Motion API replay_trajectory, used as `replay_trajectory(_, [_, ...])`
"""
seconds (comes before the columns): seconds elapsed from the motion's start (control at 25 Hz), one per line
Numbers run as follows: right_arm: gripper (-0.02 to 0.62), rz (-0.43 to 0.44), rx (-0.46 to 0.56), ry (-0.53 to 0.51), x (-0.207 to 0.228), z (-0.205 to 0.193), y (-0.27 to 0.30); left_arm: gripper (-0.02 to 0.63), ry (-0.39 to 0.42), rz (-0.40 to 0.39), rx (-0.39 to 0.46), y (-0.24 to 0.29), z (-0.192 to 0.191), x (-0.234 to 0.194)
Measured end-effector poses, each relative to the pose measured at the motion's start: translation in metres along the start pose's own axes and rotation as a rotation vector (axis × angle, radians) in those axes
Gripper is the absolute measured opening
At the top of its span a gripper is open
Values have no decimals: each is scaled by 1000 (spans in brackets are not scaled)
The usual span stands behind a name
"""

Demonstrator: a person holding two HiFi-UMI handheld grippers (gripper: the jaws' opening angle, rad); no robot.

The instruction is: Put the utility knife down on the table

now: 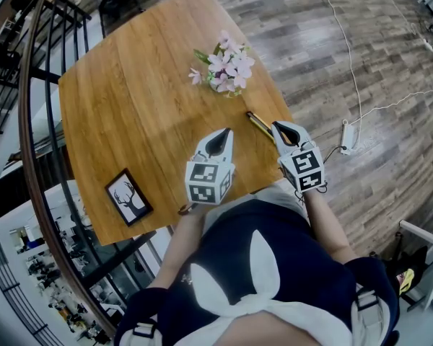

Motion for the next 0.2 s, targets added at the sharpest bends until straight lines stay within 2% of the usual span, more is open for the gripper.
replay_trajectory(0.2, [-3,-1,-4,1,0,-3,0,17,1,1,-5,0,-2,0])
Point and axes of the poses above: the fingertips, and each gripper's own axes: y forward along the fingers, x to its right, z out of its top, the point moved 8 cm from there along -y, backward along the fingers, and after that the axes turned 10 degrees about -x, right-handed, at the moved point
